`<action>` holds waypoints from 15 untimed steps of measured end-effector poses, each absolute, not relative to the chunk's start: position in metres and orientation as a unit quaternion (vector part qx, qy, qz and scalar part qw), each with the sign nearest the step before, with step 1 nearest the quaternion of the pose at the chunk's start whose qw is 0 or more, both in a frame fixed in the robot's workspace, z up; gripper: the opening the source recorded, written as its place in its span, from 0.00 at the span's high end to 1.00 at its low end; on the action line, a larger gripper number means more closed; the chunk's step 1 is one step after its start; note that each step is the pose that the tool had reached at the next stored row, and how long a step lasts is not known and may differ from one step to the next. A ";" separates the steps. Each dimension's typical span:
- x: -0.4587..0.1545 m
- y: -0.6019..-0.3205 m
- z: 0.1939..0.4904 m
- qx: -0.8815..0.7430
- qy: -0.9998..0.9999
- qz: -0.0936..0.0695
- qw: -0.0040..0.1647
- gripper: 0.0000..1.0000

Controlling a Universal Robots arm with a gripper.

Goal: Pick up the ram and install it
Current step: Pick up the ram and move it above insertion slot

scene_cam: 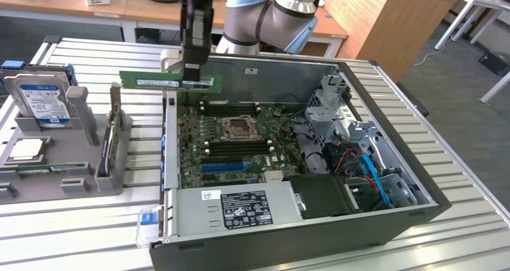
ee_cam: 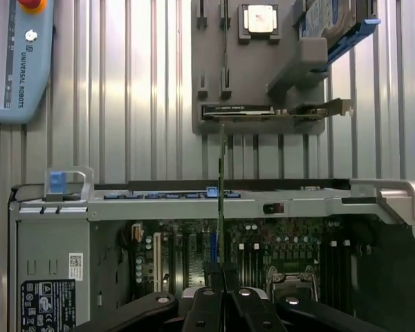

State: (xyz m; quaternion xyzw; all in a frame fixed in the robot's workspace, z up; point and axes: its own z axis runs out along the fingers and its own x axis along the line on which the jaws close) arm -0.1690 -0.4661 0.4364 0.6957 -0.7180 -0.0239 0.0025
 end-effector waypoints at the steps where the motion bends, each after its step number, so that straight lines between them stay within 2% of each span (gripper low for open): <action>1: -0.165 -0.466 0.436 0.696 -0.718 -0.024 0.002 0.88; 15: -0.115 -0.466 0.436 0.697 -0.716 -0.025 0.002 0.88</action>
